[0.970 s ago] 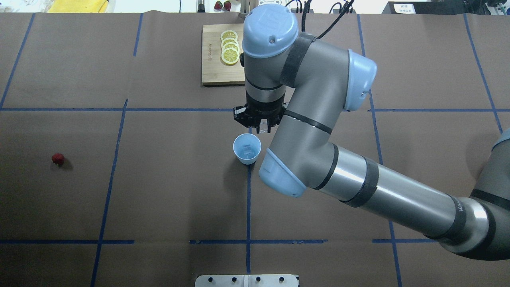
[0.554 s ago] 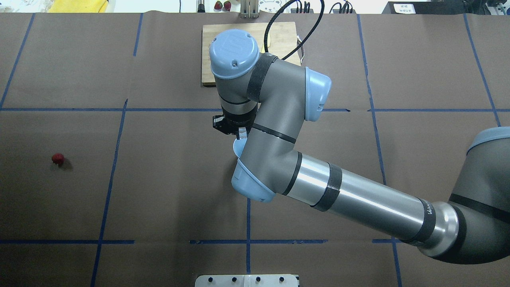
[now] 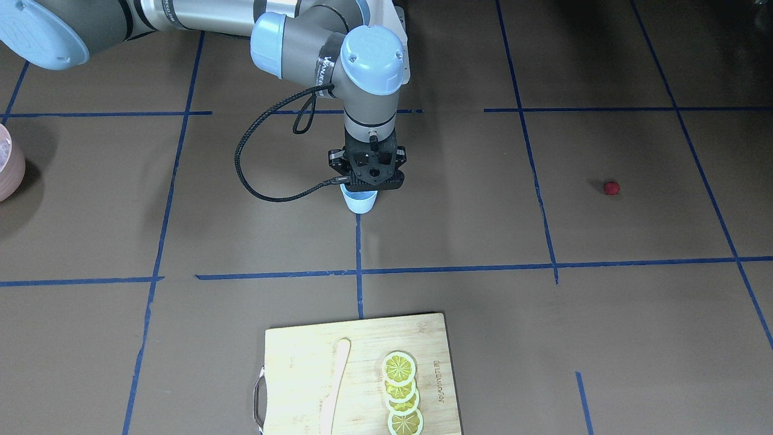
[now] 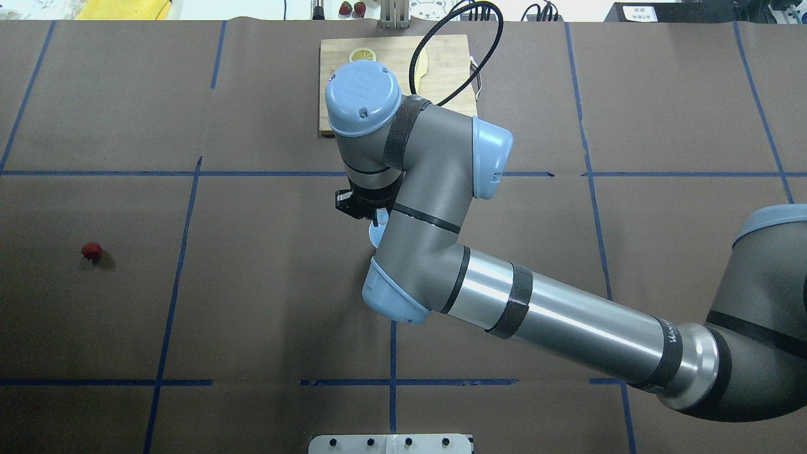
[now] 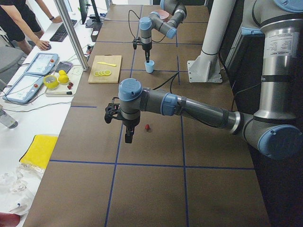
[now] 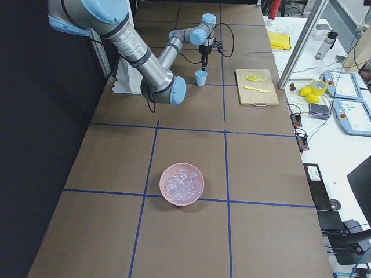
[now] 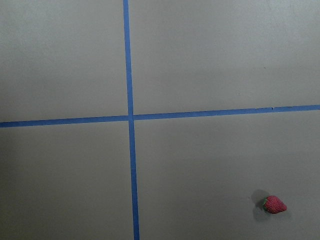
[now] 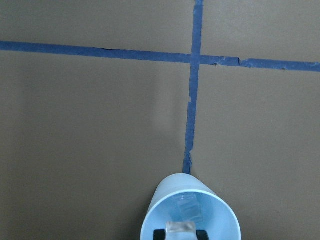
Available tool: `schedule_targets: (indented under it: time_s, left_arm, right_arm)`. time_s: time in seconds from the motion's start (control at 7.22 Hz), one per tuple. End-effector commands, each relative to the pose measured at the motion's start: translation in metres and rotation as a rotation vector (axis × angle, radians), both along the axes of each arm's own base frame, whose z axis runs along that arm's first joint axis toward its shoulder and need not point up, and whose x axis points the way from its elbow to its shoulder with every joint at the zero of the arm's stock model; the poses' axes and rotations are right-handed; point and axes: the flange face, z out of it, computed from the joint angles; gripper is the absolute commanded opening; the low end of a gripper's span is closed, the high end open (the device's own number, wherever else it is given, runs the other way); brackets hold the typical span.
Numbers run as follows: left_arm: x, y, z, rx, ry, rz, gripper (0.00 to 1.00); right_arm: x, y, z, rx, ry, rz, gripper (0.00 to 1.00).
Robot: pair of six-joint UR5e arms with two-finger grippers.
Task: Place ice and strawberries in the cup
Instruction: 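Lower the right gripper into the blue cup and release the ice cube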
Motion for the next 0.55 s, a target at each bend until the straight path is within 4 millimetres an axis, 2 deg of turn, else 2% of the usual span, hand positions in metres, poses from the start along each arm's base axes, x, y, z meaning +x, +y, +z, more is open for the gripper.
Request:
schedule_targets:
  time_s: [0.0,0.14,0.42]
  left_arm:
    - [0.0000,-0.0010,-0.0005,0.001,0.000,0.000,1.00]
    - [0.0000,-0.0025,-0.0033,0.006,0.000,0.000,1.00]
    - [0.0001,-0.0032,-0.0033,0.006,0.000,0.000,1.00]
  right_arm:
    - [0.0005,0.0012,0.0057,-0.004,0.009,0.000,0.42]
    - [0.0004,0.0011,0.0080,-0.006,0.011,0.000,0.56]
    - [-0.0008,0.0028,0.0120,-0.007,0.016,0.000,0.69]
